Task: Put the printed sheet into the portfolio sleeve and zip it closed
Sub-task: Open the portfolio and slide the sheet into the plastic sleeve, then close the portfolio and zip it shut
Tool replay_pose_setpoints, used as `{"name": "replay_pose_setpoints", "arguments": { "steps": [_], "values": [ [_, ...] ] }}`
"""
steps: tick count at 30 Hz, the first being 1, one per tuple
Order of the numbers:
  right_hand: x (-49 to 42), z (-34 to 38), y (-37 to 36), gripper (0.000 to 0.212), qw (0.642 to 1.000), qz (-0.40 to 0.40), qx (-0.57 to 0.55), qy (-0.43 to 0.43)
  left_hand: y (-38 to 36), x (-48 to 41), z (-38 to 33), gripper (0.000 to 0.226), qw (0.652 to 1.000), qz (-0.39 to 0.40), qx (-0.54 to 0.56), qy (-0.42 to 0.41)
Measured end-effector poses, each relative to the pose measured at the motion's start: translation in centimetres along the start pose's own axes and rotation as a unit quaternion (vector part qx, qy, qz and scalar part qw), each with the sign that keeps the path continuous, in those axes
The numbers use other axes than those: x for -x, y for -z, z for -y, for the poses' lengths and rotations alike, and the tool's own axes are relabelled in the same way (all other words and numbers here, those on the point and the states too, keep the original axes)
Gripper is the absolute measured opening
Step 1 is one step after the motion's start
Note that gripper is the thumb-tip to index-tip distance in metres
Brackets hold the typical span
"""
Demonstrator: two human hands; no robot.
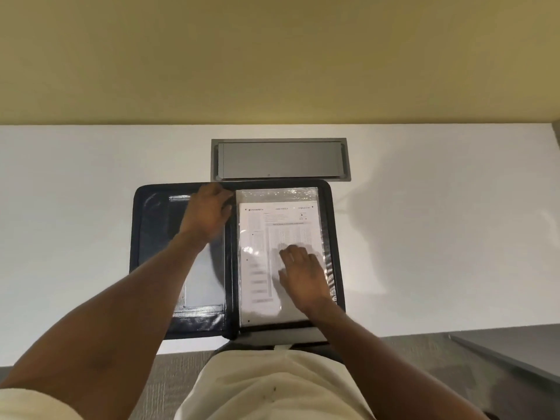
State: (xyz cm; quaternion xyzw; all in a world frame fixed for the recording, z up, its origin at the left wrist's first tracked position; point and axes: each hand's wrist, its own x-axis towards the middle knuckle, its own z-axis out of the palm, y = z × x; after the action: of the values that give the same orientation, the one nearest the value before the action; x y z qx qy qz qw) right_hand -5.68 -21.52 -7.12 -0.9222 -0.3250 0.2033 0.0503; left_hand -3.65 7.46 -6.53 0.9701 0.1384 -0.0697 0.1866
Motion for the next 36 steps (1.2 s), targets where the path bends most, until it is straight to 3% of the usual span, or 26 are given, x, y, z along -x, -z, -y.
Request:
{"name": "replay_pose_setpoints", "arguments": {
  "steps": [6,14,24,29,36],
  "values": [
    [4.7,-0.7,-2.2,0.061,0.998,0.033,-0.021,-0.04,0.1,5.0,4.2,0.045,0.978,-0.027,0.018,0.204],
    [8.2,-3.5,-2.3,0.063,0.993,-0.009,-0.009,-0.118,-0.8,10.5,7.4,0.057,0.934,0.019,0.058,0.353],
    [7.0,-2.8,-1.9,0.063,0.941,-0.056,-0.166,-0.288,-0.1,12.0,8.4,0.048,0.896,-0.02,0.066,0.439],
    [6.0,-3.5,-1.7,0.073,0.901,-0.066,-0.207,-0.376,0.7,12.2,9.9,0.05,0.891,-0.07,0.105,0.436],
    [4.8,-5.3,-2.0,0.087,0.883,-0.03,-0.25,-0.397,2.9,11.8,10.6,0.043,0.89,-0.124,0.141,0.414]
  ]
}}
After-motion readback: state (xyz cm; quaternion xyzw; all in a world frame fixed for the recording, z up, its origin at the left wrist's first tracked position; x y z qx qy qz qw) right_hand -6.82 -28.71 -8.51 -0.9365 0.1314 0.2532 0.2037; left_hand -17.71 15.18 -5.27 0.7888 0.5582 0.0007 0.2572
